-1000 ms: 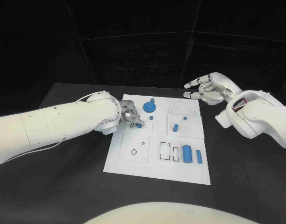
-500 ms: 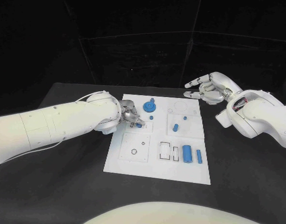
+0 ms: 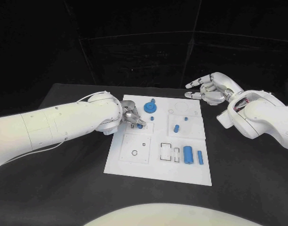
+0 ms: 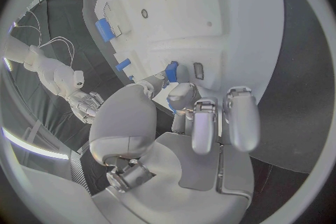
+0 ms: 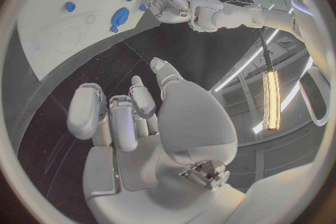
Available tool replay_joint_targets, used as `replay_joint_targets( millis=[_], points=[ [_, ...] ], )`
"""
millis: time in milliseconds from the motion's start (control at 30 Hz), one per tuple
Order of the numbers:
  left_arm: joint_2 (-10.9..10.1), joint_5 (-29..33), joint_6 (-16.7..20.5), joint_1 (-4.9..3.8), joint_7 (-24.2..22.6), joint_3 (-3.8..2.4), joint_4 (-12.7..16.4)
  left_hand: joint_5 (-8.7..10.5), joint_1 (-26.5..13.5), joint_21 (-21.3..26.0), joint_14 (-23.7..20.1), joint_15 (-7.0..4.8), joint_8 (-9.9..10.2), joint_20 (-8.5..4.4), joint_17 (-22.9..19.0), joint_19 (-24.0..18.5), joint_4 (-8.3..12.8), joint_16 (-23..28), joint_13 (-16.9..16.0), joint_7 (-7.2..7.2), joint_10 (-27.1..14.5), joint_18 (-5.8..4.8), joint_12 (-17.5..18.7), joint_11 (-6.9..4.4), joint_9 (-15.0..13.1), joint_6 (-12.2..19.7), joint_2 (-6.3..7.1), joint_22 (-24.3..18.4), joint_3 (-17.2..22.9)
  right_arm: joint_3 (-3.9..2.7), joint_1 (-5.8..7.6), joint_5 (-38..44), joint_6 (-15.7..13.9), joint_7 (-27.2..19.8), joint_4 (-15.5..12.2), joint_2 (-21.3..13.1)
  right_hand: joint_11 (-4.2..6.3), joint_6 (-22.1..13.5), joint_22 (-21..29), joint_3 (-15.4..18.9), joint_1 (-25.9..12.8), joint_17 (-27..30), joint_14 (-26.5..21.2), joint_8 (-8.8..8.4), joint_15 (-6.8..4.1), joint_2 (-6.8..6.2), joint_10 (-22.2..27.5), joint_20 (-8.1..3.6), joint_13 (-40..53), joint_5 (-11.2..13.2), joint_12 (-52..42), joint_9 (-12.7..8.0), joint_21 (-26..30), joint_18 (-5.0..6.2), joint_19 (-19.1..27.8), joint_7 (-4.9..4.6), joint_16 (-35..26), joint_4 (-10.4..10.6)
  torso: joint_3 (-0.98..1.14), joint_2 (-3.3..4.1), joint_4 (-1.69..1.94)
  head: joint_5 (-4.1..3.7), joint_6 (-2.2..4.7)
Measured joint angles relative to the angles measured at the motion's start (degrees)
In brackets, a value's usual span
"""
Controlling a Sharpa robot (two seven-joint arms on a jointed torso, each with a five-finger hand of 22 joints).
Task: Assemble the parts on the task board
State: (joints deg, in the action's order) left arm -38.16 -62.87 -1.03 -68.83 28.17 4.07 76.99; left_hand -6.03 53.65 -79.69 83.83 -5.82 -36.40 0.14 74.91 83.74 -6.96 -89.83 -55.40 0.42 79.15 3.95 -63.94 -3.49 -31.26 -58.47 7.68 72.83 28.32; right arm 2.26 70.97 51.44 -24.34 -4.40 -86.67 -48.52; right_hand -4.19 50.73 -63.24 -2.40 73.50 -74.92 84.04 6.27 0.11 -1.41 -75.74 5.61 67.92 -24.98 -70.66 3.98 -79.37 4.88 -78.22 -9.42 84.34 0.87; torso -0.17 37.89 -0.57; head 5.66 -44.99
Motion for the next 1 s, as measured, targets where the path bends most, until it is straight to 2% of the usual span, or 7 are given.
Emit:
replay_joint_targets(
  millis=[167,400,667,767,900,1000],
  points=[
    [0.1,0.0,-0.3,0.0,0.1,0.0,-0.1,0.0,-1.2,-0.1,0.0,0.0,0.0,0.0,0.0,0.0,-0.9,0.0,-0.2,-0.01,0.2,0.01,-0.2,0.2,-0.1,-0.4,0.15,0.2,-2.0,0.0,0.0,-0.1,0.0,0.0,0.0,0.0,0.02,0.0,0.2,0.1,0.0,0.0,0.0,0.0,0.0,0.0,0.0,0.0,-0.1,0.0,0.2,0.0,0.0,-0.01,0.0,0.0,0.0,0.1,-0.01,0.0,-0.01,-0.12,-0.02],
    [0.2,0.0,-0.4,-0.01,0.2,0.01,-0.3,0.0,-1.7,-0.1,0.0,0.0,0.0,0.0,0.0,0.0,-1.7,0.0,-0.3,-0.01,0.2,0.01,-0.3,0.2,-0.2,-0.4,-0.36,0.3,-4.8,0.0,0.0,-0.2,0.0,0.0,0.0,0.0,0.21,0.0,0.4,0.3,0.0,0.0,0.0,0.0,0.0,0.0,0.2,0.22,-0.2,0.0,0.2,0.0,0.2,0.0,0.2,0.0,-0.3,0.3,-0.02,0.0,-0.01,-0.21,-0.01],
    [0.3,0.0,-0.4,-0.02,0.2,0.01,-0.5,0.0,-2.3,-0.4,0.2,-0.21,0.0,0.0,0.0,0.0,-3.7,0.0,-0.7,-0.22,0.4,0.01,-0.2,-0.01,-0.4,-0.6,-0.31,0.8,-11.2,0.0,0.0,-0.3,0.0,0.0,0.1,0.0,-0.01,0.0,0.7,0.6,0.0,0.0,0.0,0.0,0.0,0.0,0.4,0.02,-0.3,0.0,0.2,0.0,0.2,-0.01,0.4,0.0,-0.3,0.6,-0.02,0.0,0.0,-0.32,-0.02],
    [0.3,0.0,-0.4,-0.03,0.2,0.01,-0.5,0.05,-2.3,-0.4,0.2,-0.21,0.0,0.0,0.0,0.0,-4.5,0.0,-0.9,-0.22,0.4,0.01,-0.4,-0.01,-0.5,-0.6,-0.85,1.0,-13.4,0.0,0.0,-0.3,0.0,0.0,0.1,0.0,-0.01,0.0,0.8,0.6,-0.2,0.0,0.0,0.0,0.0,0.17,0.4,0.02,-0.3,0.0,0.4,0.0,0.4,-0.01,0.4,0.0,-0.3,0.6,-0.02,0.0,0.03,-0.34,-0.05],
    [0.4,0.1,-0.3,-0.03,0.3,0.01,-0.4,0.22,-2.0,-0.4,0.2,-0.21,0.0,0.0,0.0,0.0,-4.9,0.0,-0.9,-0.22,0.4,0.01,-0.6,0.0,-0.5,-0.6,-1.09,1.0,-14.1,0.0,0.0,-0.4,0.0,0.0,0.2,0.1,-0.01,0.0,0.9,0.6,-0.3,0.0,0.0,0.0,0.0,0.3,0.4,0.02,-0.4,0.0,0.4,0.0,0.4,-0.01,0.4,0.0,-0.3,0.6,-0.05,-0.01,0.06,-0.4,-0.05],
    [0.4,0.1,-0.3,-0.03,0.3,0.0,-0.2,0.22,-1.2,-0.5,0.2,-0.21,0.0,0.0,0.0,0.0,-5.2,0.0,-1.0,-0.22,0.4,0.01,-0.6,-0.01,-0.5,-0.6,-1.95,1.2,-15.9,0.0,0.0,-0.4,0.0,0.0,0.3,0.1,-0.01,0.0,0.9,0.6,-0.3,0.0,0.0,0.0,0.0,0.3,0.4,0.02,-0.4,0.0,0.4,0.0,0.4,-0.01,0.4,0.0,-0.3,0.6,-0.04,-0.03,0.08,-0.41,-0.06]
  ],
)
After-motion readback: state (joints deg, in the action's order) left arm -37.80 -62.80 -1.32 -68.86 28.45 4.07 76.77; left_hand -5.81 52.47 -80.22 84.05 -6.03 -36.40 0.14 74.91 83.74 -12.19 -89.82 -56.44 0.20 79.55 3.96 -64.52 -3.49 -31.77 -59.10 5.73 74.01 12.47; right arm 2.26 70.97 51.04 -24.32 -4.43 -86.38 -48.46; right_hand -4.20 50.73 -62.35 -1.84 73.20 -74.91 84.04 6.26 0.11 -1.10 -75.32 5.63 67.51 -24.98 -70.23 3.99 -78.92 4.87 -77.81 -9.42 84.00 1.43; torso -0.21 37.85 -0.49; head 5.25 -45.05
